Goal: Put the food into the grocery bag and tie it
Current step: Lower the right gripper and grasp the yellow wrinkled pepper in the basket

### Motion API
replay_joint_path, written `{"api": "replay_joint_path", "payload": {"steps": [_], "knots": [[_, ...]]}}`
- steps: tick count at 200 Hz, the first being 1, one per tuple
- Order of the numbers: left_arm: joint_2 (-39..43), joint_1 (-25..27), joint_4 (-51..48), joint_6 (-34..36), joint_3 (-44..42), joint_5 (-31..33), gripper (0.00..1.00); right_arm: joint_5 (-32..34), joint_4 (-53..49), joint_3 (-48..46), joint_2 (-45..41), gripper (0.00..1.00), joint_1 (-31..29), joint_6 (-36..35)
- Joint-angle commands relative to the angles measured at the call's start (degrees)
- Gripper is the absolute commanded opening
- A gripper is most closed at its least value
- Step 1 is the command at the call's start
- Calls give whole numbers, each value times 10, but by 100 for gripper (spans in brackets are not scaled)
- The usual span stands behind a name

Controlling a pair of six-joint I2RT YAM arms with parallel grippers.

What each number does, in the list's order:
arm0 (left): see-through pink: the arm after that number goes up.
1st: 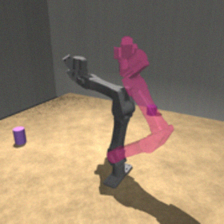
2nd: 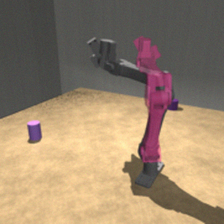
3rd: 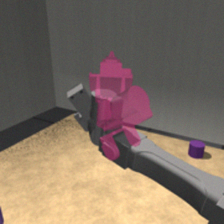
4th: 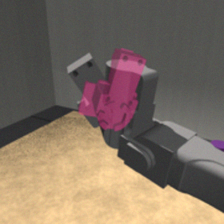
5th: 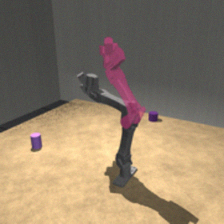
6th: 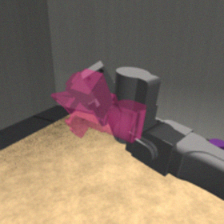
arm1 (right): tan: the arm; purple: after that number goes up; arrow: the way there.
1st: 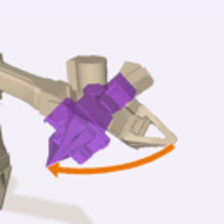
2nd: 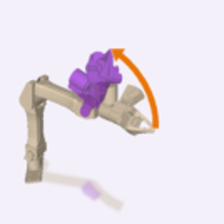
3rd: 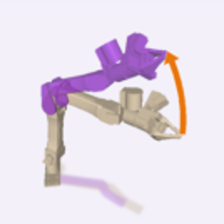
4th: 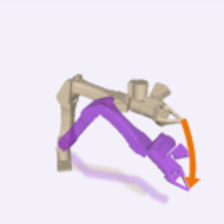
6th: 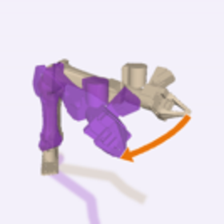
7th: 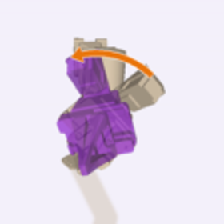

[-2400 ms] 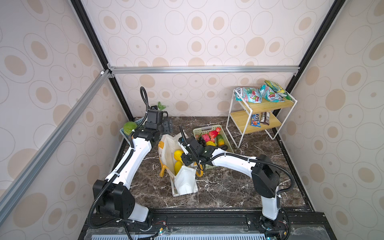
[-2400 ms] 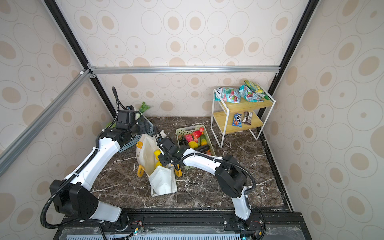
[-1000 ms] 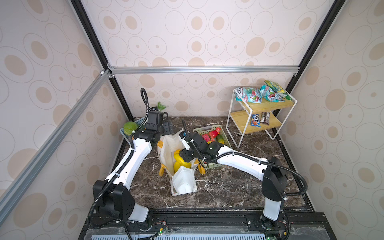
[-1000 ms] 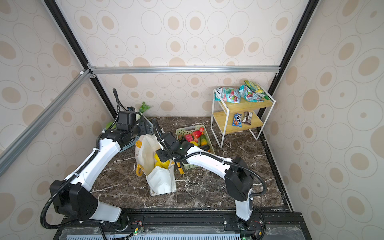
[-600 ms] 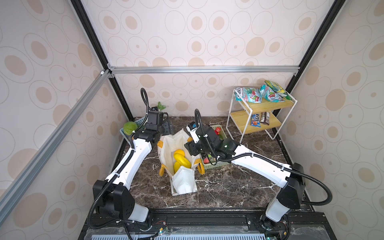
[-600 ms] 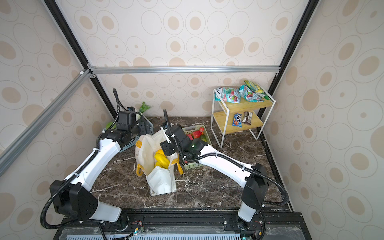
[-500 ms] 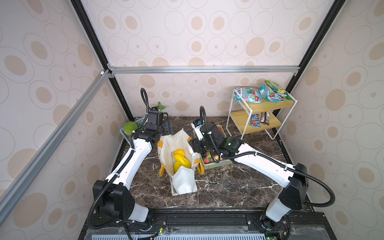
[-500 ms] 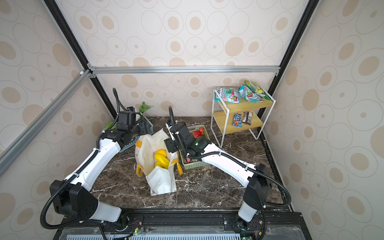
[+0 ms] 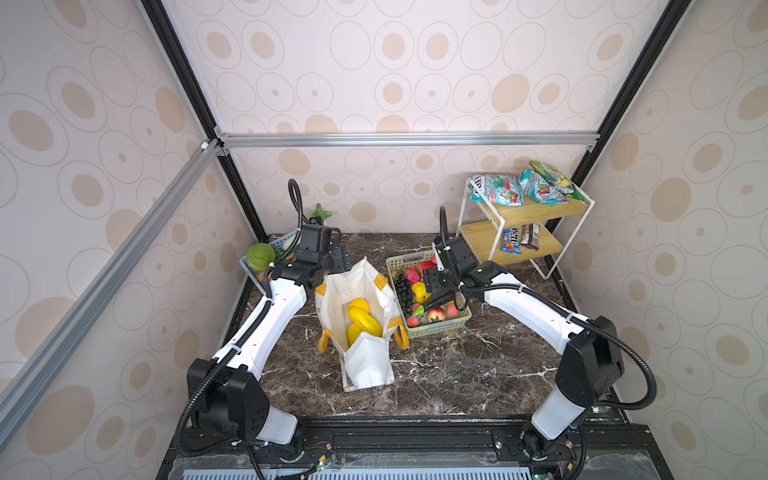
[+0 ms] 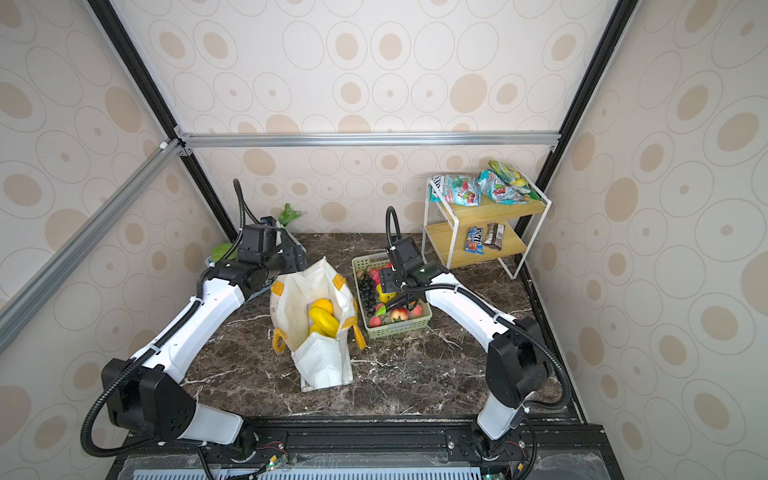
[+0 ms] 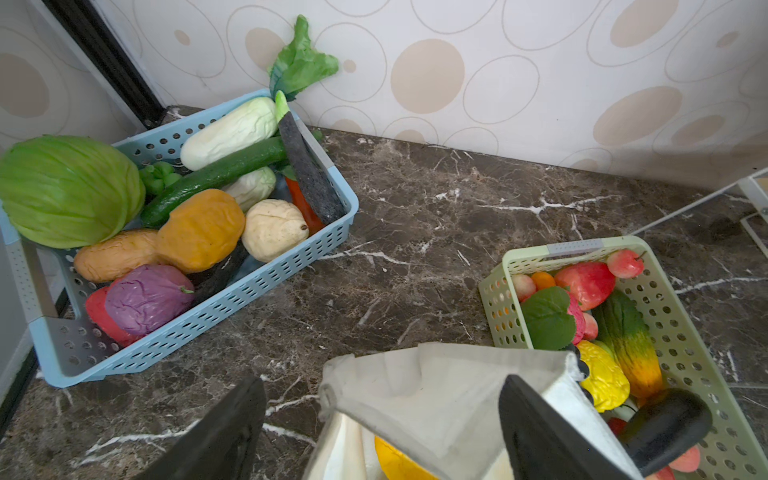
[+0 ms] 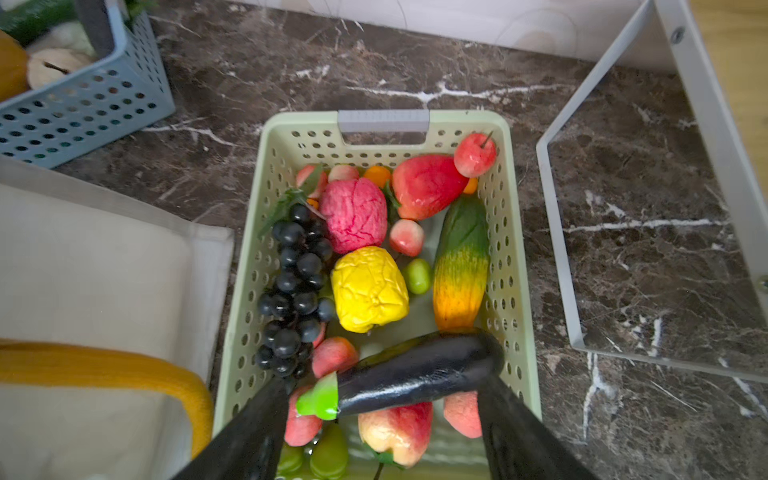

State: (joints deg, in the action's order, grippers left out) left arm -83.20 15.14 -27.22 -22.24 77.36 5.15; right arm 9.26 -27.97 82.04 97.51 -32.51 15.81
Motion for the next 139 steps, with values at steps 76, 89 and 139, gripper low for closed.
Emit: {"api": "replay_joint_path", "payload": {"steps": [76,89,139], "knots": [[-1,25,-24,40,24,-72,87,-78,-32,73,162,75,14,-35],[1,25,-23,39,20,-71,88,-82,-34,85,178,75,15,-42],[-1,26,-20,40,19,-68,88,-83,-59,129,232,75,17,-69]]}}
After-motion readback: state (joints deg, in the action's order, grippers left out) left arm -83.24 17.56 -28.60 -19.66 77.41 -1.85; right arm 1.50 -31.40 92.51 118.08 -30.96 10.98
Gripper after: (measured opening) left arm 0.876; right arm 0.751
